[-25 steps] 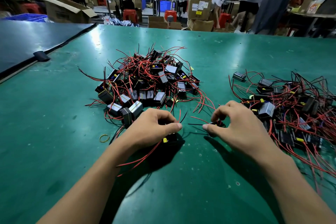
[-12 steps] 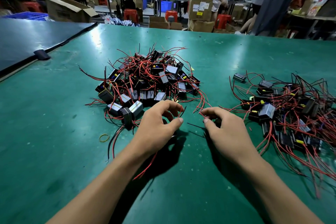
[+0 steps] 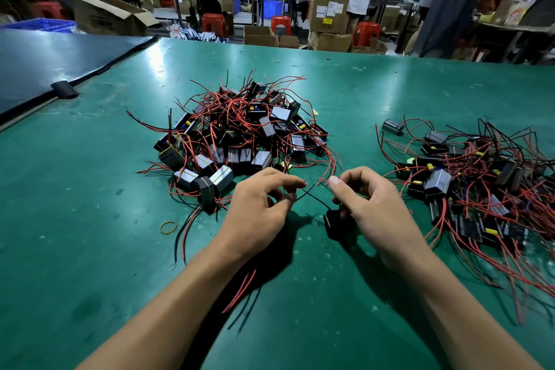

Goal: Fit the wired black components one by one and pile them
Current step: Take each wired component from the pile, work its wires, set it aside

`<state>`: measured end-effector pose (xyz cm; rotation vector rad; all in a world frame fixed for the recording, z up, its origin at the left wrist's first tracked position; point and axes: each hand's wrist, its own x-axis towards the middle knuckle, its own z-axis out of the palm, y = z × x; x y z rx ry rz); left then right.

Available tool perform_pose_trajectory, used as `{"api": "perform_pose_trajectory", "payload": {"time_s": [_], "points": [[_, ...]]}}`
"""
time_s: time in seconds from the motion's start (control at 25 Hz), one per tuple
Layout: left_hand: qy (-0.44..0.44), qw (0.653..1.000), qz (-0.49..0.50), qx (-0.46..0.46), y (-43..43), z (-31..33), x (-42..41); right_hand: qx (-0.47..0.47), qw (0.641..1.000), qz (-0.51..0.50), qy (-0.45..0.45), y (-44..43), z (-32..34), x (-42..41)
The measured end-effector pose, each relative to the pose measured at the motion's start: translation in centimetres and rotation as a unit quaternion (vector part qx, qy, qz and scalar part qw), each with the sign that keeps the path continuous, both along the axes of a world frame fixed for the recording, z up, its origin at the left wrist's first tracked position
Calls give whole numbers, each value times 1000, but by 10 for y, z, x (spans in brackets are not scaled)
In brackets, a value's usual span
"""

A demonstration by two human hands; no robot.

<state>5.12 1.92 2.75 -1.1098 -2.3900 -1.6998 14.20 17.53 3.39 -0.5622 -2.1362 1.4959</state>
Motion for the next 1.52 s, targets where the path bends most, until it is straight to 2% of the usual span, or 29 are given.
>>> {"api": "perform_pose_trajectory", "payload": {"time_s": [0.24, 0.4, 0.6, 1.0, 1.2, 1.36, 1.52], "points": [[46, 999, 20, -7, 0, -4, -3, -14, 995, 95, -5, -5, 3, 3], [57, 998, 12, -2, 1, -8, -4, -17, 993, 120, -3, -7, 1, 3], [27, 999, 20, -11, 3, -7, -1, -10, 995, 99, 6, -7, -2, 2], [-63, 997, -8, 36, 6, -2, 0, -18, 994, 102, 32, -12, -3, 2], [-51, 998, -5, 29, 5, -2, 1, 10, 997, 67, 27, -11, -4, 1], [-71, 996, 35, 40, 4, -2, 1, -23, 998, 33, 52, -9, -5, 0], [-86, 995, 30, 29, 5, 0, 3, 3, 997, 58, 50, -11, -7, 0]]}}
